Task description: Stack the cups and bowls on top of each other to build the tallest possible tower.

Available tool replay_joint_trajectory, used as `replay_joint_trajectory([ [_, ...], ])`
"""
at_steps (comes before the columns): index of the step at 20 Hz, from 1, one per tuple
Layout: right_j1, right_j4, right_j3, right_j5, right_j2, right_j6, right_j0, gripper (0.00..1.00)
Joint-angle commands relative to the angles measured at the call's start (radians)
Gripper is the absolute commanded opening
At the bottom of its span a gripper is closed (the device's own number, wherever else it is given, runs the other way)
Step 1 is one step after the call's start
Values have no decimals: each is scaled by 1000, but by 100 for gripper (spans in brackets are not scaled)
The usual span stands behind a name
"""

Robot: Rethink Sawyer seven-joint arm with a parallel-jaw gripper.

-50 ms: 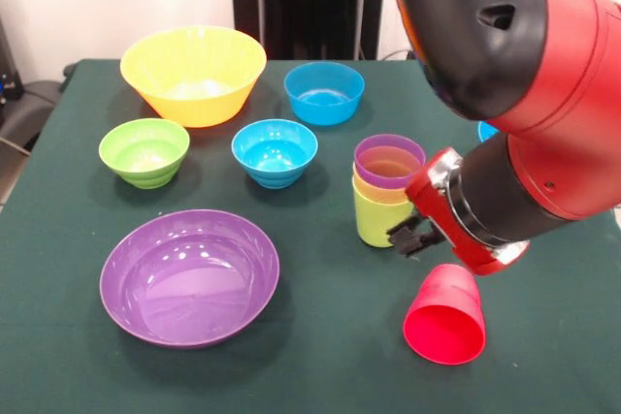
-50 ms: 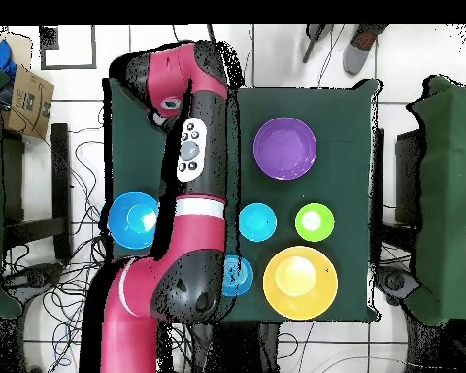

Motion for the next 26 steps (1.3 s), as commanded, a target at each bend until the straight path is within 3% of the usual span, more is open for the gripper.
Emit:
replay_joint_trajectory([
  [1,38,131,-34,66,-78,278,-25,0],
  [9,84,395,-75,-12,-290,329,-70,0],
  [15,85,595,-77,-45,-480,289,-122,0],
  [21,84,744,-77,-48,-703,270,-172,0],
  [24,75,827,-78,-13,-852,225,-199,0],
  [25,72,879,-68,-32,-926,203,-207,100],
  [26,72,882,-68,-50,-943,200,-210,100],
])
